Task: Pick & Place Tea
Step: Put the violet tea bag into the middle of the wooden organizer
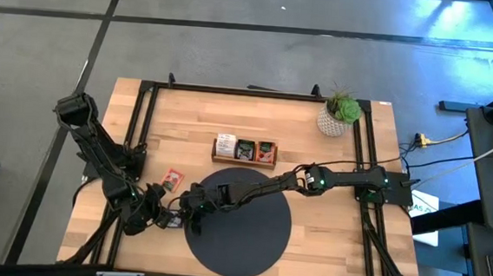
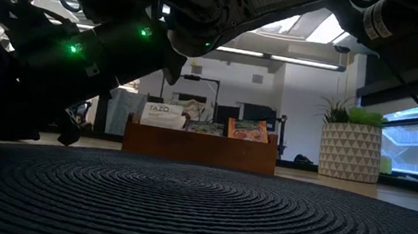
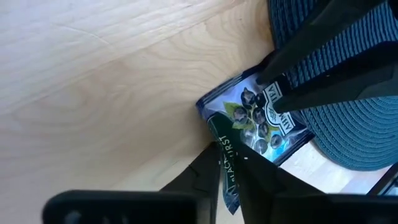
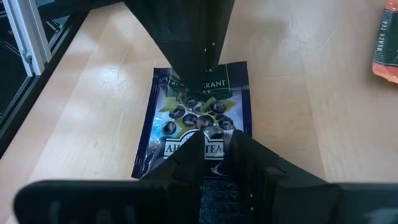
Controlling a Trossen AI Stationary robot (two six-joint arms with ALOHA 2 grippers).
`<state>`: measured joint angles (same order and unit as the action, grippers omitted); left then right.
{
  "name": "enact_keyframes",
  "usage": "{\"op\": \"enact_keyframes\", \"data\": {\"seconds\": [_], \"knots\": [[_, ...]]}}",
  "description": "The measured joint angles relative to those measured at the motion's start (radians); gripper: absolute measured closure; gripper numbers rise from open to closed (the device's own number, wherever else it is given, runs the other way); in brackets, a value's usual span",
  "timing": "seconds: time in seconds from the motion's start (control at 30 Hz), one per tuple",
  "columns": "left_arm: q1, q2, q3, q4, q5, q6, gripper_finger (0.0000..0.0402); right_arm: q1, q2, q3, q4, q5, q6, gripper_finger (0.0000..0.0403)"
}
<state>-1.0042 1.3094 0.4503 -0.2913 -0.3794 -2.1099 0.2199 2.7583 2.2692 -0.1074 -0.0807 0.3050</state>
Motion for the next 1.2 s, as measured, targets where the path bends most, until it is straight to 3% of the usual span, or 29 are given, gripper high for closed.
{"op": "enact_keyframes", "data": {"seconds": [0.2,0.77,1.2], "knots": [[0.0,0.0,0.0,-0.004,-0.002,0.011,0.0397,0.0,0.0,0.0,0.0,0.0,0.0,0.0317],[-0.002,-0.002,0.0,-0.037,0.01,0.03,0.04,-0.021,-0.038,0.0,0.003,-0.044,0.0,0.0317],[-0.01,-0.128,0.001,-0.107,-0.017,0.128,0.0399,-0.091,-0.333,0.071,-0.377,-0.028,-0.061,0.0317]]}}
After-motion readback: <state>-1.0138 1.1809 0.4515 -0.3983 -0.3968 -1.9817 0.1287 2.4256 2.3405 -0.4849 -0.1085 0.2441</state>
